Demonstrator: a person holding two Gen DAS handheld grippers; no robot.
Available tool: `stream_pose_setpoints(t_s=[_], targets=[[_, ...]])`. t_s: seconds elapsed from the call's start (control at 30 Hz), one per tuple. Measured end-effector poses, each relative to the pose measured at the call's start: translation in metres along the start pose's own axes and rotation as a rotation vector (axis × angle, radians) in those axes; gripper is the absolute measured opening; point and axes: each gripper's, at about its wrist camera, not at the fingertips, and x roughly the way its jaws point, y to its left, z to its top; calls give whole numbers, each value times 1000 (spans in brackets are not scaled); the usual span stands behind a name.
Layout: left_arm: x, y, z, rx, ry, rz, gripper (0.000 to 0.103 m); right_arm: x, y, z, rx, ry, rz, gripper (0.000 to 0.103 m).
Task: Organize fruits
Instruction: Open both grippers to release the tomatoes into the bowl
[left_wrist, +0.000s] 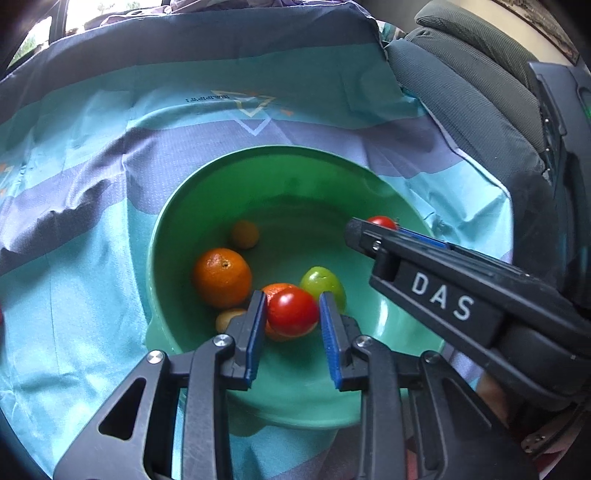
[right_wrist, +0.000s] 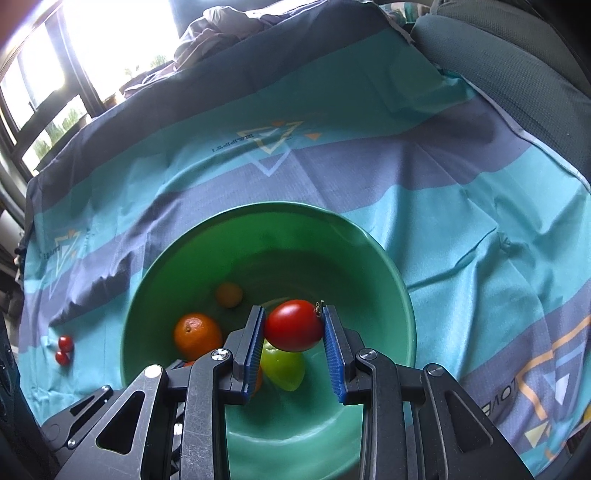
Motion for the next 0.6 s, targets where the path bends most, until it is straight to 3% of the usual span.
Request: stream_pose_setpoints(t_s=[0.13, 0.23, 0.43, 0.5, 0.6], targets=[[-32, 8, -3, -30, -70, -36, 45, -2, 4, 2, -12, -23, 10, 38], [-65, 27, -7, -40, -145, -1, 56, -7, 12, 1, -33, -50, 6, 46], [-129, 104, -16, -84, -214, 210, 59, -15, 38, -1, -96, -69, 50, 47], [-149, 143, -25, -151, -231, 287, 62, -18, 52, -4, -134, -74, 74, 47], [-163, 196, -45, -258, -245, 338, 62, -23, 76, -9, -187, -86, 109, 47]])
